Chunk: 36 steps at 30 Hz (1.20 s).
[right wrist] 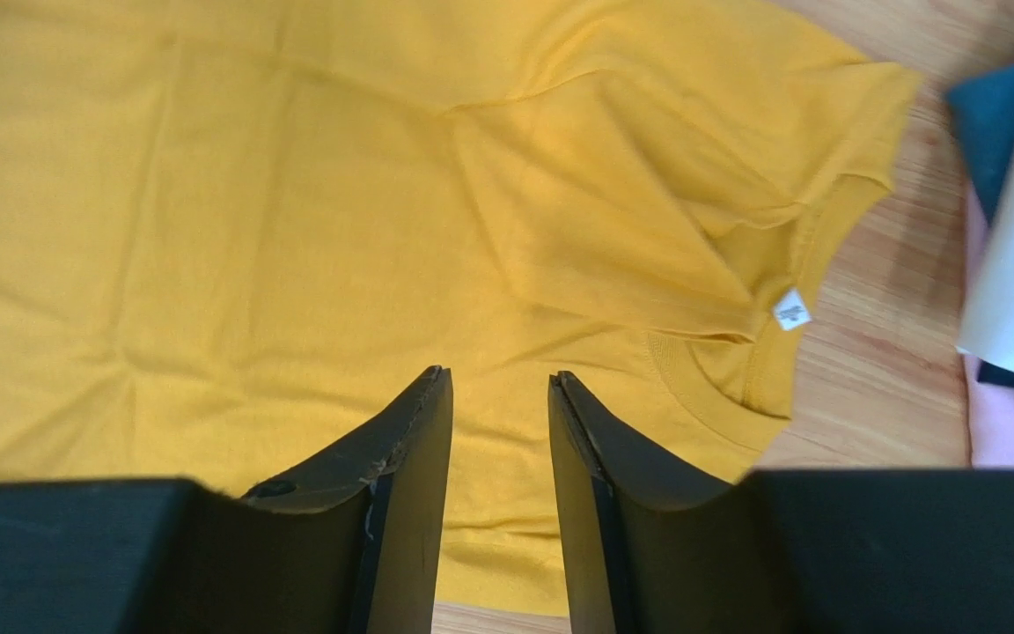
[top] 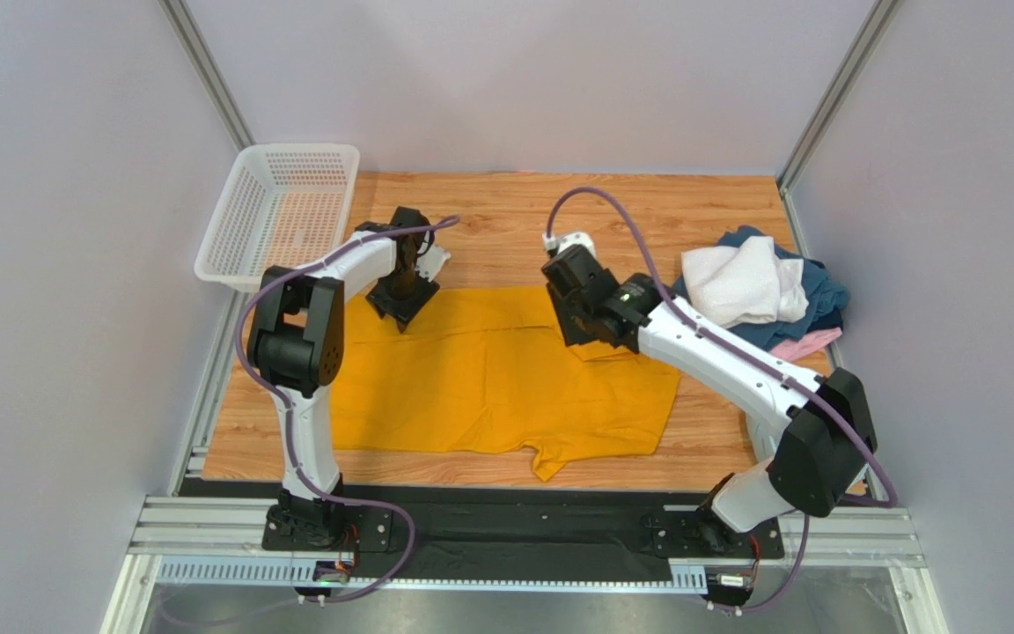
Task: Fold and stack the t-shirts
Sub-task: Fold the flattened tshirt in 1/3 of the way
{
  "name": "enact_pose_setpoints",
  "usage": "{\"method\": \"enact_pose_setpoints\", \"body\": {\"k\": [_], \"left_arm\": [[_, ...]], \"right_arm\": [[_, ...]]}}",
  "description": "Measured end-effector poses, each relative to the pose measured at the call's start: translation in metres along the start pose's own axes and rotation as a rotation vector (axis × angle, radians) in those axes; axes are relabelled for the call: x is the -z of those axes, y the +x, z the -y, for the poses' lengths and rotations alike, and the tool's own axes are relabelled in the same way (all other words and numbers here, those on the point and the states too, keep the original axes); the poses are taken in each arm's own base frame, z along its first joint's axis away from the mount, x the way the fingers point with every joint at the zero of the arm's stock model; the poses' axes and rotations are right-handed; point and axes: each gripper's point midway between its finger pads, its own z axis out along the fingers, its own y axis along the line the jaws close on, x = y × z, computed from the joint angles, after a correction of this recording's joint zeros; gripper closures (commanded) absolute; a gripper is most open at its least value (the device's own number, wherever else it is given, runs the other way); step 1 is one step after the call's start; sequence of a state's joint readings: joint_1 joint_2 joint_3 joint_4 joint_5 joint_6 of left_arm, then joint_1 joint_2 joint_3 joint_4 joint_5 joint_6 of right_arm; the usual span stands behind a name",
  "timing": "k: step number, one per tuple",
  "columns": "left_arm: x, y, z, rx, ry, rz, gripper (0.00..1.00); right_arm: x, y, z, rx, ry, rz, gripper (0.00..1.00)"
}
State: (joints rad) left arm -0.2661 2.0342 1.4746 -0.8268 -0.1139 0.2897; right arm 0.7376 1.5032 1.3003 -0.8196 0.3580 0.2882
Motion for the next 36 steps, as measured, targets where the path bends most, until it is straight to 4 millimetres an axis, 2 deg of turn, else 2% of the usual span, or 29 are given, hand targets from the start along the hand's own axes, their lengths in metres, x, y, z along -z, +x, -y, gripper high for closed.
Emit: {"method": "enact_pose_setpoints", "body": {"k": [3, 7, 11, 20, 29, 36], "left_arm": [[0.0, 0.0, 0.0, 0.0, -0.004, 0.007, 0.43], [0.0, 0.001, 0.0, 0.001, -0.005, 0.01, 0.43], [0.0, 0.001, 0.0, 0.001, -0.004, 0.01, 0.43], [0.0, 0.001, 0.0, 0.0, -0.005, 0.012, 0.43], [0.001, 0.001, 0.0, -0.002, -0.007, 0.017, 0.43], [0.001, 0.002, -0.001, 0.0, -0.01, 0.018, 0.43]], "right_arm": [[-0.016, 0.029, -0.02, 0.133, -0.014, -0.067, 0.62], [-0.047, 0.066, -0.023, 0.265, 0.046, -0.183, 0.61], [-0.062, 0.081, -0.021, 0.375, 0.125, -0.228, 0.62], [-0.088, 0.093, -0.014, 0.526, 0.284, -0.261, 0.63], [-0.102, 0.07, -0.007, 0.524, 0.356, -0.23, 0.68], [-0.107, 0.065, 0.005, 0.49, 0.373, -0.232, 0.73]]}}
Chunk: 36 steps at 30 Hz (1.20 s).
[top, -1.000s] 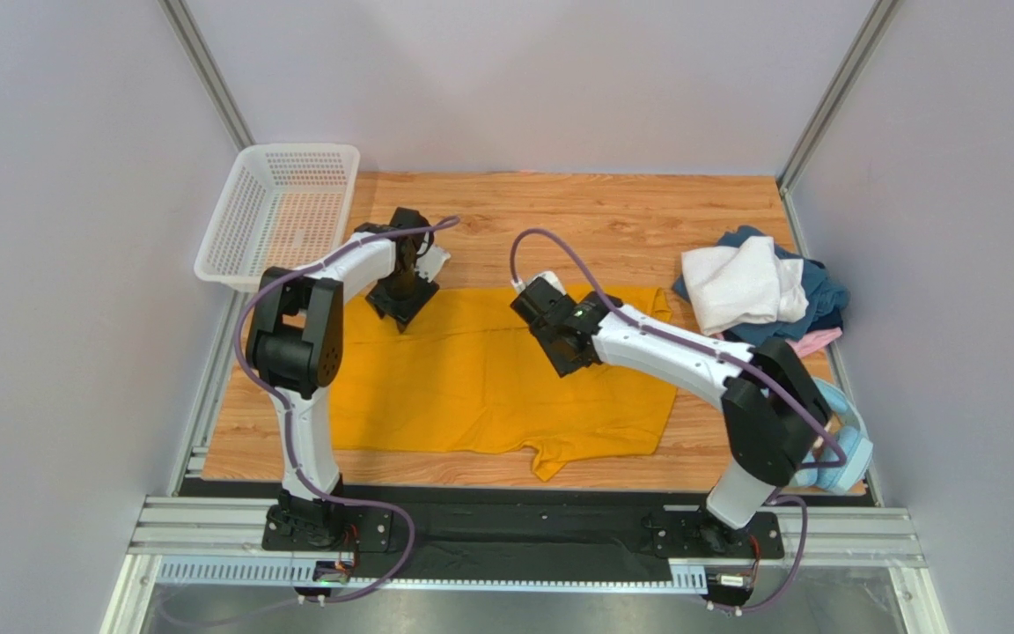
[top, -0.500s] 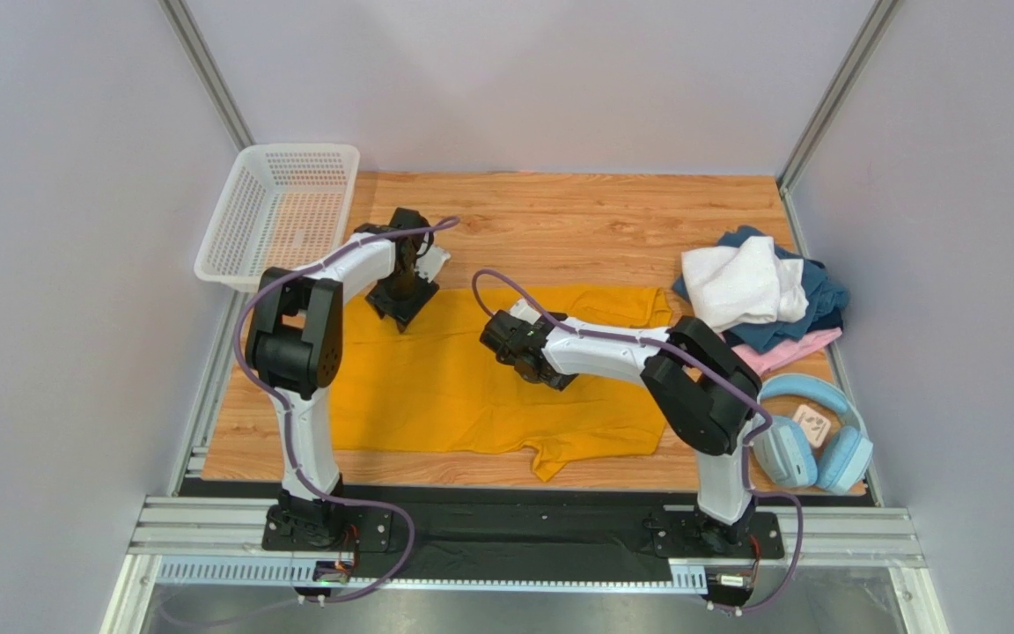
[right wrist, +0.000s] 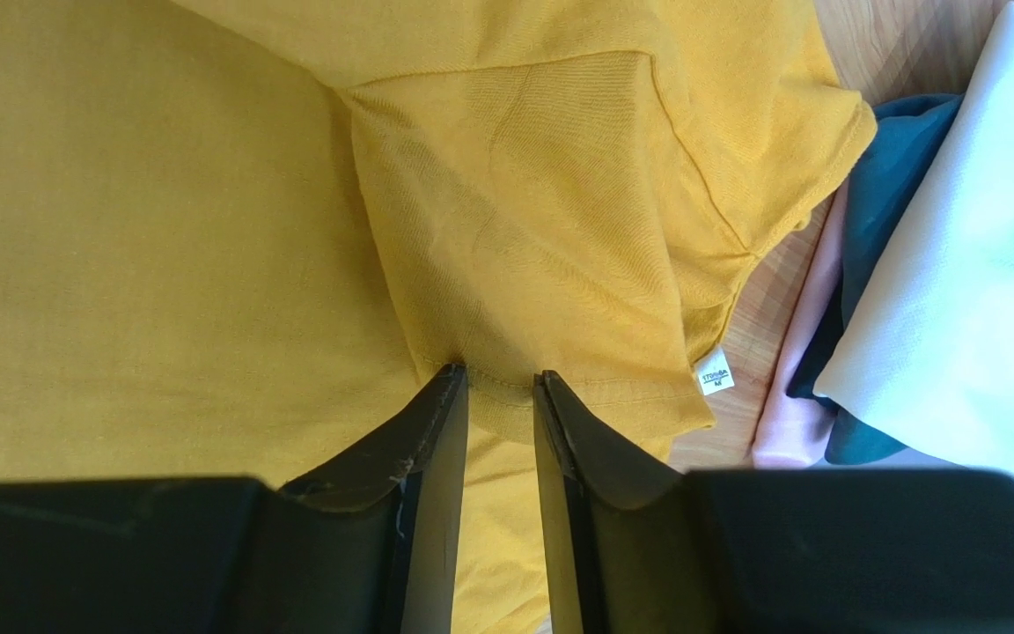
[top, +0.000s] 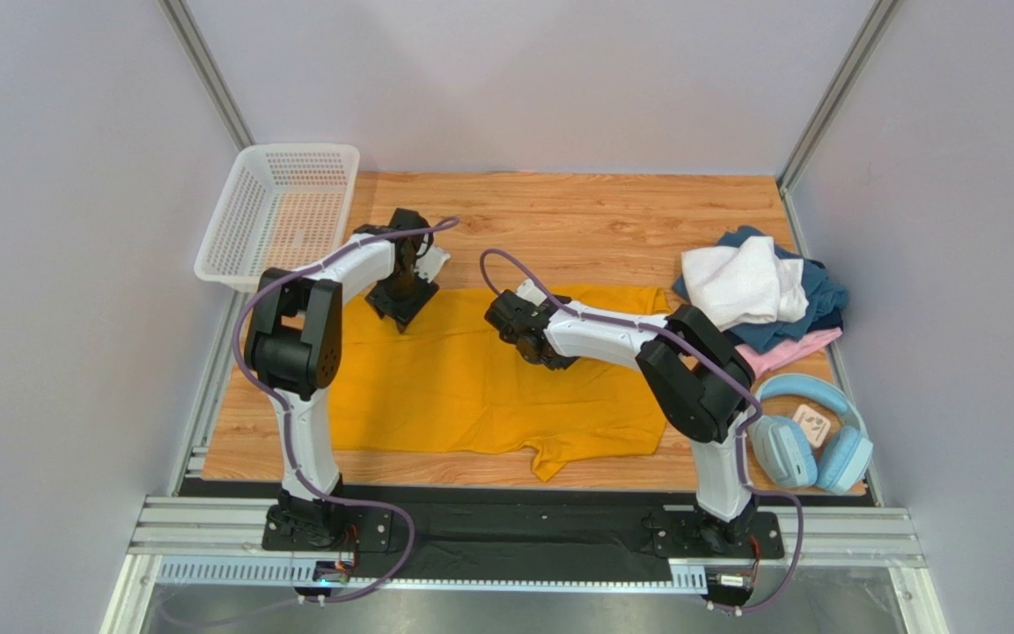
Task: Fold and stack the t-shirts
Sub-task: Fold the flattened tshirt in 1/3 of the way
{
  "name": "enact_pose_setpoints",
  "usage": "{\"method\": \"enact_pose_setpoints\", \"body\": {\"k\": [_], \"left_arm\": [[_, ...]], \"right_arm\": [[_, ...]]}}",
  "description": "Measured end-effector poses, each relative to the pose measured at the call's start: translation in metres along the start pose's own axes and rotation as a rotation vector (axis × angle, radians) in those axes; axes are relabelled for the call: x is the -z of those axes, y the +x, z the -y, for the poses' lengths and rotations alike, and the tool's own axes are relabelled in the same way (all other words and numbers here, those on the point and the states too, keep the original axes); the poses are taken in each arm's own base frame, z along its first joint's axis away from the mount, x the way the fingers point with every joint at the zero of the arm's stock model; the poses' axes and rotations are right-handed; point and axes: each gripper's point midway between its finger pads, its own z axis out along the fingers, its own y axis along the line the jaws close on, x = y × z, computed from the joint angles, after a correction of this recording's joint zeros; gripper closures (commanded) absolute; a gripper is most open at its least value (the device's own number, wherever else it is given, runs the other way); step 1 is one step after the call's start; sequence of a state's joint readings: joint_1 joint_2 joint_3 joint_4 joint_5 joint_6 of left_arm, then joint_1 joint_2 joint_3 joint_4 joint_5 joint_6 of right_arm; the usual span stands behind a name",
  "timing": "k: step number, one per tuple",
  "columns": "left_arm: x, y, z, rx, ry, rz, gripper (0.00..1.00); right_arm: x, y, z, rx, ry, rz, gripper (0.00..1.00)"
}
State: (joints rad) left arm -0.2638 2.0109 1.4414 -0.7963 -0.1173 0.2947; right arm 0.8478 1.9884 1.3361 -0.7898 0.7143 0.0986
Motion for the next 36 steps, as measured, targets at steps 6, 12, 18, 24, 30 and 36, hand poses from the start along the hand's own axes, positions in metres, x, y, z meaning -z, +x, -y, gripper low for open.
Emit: {"method": "enact_pose_setpoints", "body": {"k": [6, 12, 18, 24, 30, 36], "left_arm": [[0.0, 0.0, 0.0, 0.0, 0.0, 0.0, 0.43], [0.0, 0.0, 0.0, -0.002, 0.0, 0.0, 0.43], [0.0, 0.0, 0.0, -0.002, 0.001, 0.0, 0.43], [0.0, 0.0, 0.0, -0.002, 0.001, 0.0, 0.43], [0.0, 0.001, -0.001, -0.002, 0.0, -0.003, 0.43], [0.0, 0.002, -0.002, 0.001, 0.001, -0.005, 0.43]], "right_arm": [[-0.002, 0.0, -0.002, -0.007, -0.01, -0.002, 0.74], [0.003, -0.001, -0.012, -0.001, -0.037, 0.009, 0.73], [0.007, -0.002, -0.019, 0.005, -0.051, 0.017, 0.73], [0.007, -0.002, -0.018, 0.003, -0.05, 0.018, 0.74], [0.001, -0.005, -0.014, -0.026, -0.049, 0.019, 0.76], [-0.008, -0.004, -0.013, -0.046, -0.056, 0.005, 0.79]]}}
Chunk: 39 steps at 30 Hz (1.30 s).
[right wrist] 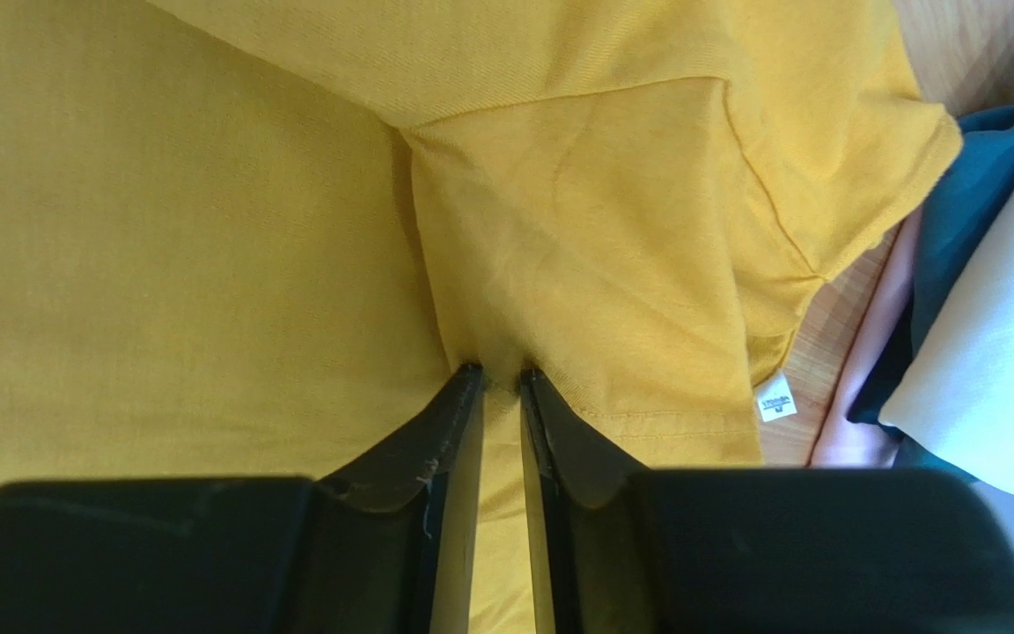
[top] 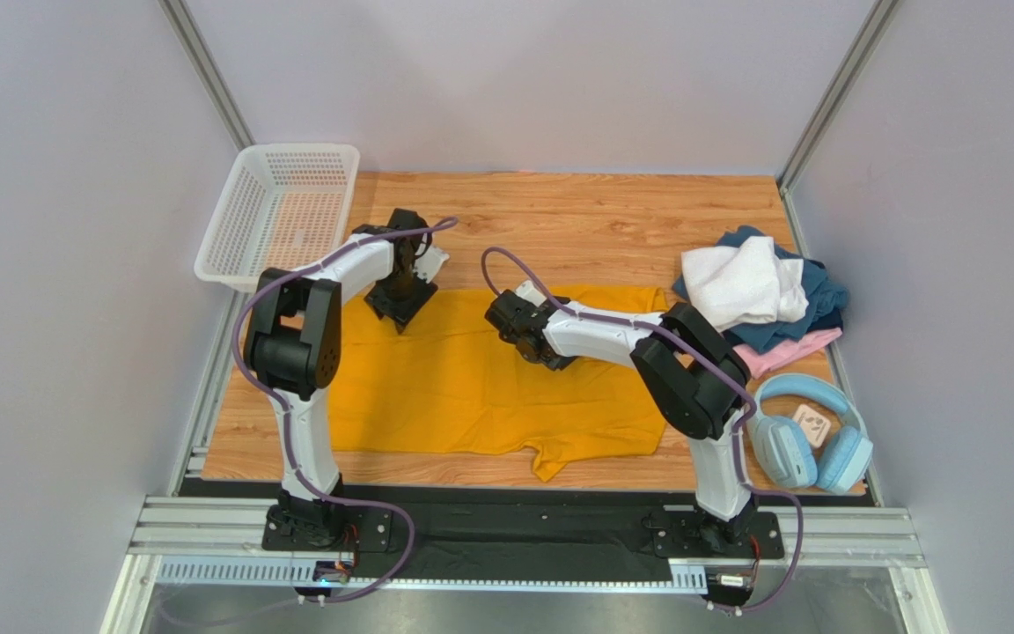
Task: Fold and stack the t-shirts
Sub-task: Fold the flattened tshirt in 1/3 of the way
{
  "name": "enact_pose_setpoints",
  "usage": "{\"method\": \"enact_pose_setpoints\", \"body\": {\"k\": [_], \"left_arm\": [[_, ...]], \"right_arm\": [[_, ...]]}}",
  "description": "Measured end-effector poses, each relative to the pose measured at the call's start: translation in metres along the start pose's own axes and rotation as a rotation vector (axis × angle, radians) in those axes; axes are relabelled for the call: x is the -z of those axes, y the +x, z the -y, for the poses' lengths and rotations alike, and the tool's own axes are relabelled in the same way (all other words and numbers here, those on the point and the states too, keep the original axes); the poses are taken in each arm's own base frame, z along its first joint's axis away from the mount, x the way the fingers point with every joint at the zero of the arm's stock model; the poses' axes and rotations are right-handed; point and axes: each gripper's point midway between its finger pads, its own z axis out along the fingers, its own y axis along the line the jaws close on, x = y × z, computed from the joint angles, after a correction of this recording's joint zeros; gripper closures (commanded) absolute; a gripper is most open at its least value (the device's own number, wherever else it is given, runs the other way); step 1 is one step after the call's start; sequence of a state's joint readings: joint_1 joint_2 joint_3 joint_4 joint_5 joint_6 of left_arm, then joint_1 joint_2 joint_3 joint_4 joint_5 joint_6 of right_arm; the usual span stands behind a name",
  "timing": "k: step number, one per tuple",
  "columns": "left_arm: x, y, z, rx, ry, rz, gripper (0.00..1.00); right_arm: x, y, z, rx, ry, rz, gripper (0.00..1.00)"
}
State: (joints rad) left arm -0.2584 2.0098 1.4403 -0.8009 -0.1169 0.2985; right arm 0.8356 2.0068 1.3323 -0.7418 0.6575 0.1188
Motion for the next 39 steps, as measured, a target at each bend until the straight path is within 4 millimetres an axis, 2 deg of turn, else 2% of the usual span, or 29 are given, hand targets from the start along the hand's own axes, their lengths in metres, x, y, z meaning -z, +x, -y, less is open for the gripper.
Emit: {"method": "enact_pose_setpoints", "body": {"k": [2, 6, 10, 14, 16, 20, 23, 25, 28, 29, 33, 36, 39], "left_arm": [[0.0, 0.0, 0.0, 0.001, 0.0, -0.001, 0.43], [0.0, 0.001, -0.001, 0.004, 0.001, -0.002, 0.43], [0.0, 0.001, -0.001, 0.002, 0.002, -0.002, 0.43], [0.0, 0.002, -0.002, 0.003, 0.002, -0.003, 0.43], [0.0, 0.002, -0.002, 0.002, 0.002, -0.003, 0.43], [0.0, 0.002, -0.002, 0.003, 0.002, -0.003, 0.44], [0.0, 0.002, -0.002, 0.003, 0.001, -0.004, 0.44], [0.0, 0.002, -0.002, 0.003, 0.001, -0.004, 0.44], [0.0, 0.002, -0.002, 0.003, -0.001, -0.004, 0.44], [0.0, 0.002, -0.002, 0.003, -0.001, -0.004, 0.44], [0.0, 0.002, -0.002, 0.002, -0.001, -0.005, 0.44], [0.0, 0.002, -0.002, 0.002, -0.001, -0.005, 0.44], [0.0, 0.002, -0.002, 0.003, 0.0, -0.005, 0.44]], "right_arm": [[-0.004, 0.001, -0.002, 0.002, -0.002, -0.008, 0.81], [-0.005, 0.002, -0.002, 0.003, -0.001, -0.012, 1.0], [-0.004, 0.0, -0.002, -0.009, -0.036, -0.028, 1.0], [0.007, -0.017, 0.001, -0.123, -0.177, -0.013, 1.0], [0.018, -0.03, 0.013, -0.211, -0.247, 0.018, 1.0], [0.039, -0.054, 0.053, -0.442, -0.402, 0.091, 1.0], [0.037, -0.058, 0.069, -0.576, -0.528, 0.096, 1.0], [0.03, -0.05, 0.063, -0.61, -0.602, 0.051, 1.0], [0.022, -0.03, 0.029, -0.605, -0.726, -0.056, 1.0], [0.021, -0.02, 0.014, -0.594, -0.768, -0.102, 0.97], [0.019, 0.01, -0.019, -0.567, -0.86, -0.246, 0.94], [0.016, 0.016, -0.024, -0.568, -0.864, -0.288, 0.94], [0.008, 0.013, -0.011, -0.569, -0.774, -0.287, 0.99]]}}
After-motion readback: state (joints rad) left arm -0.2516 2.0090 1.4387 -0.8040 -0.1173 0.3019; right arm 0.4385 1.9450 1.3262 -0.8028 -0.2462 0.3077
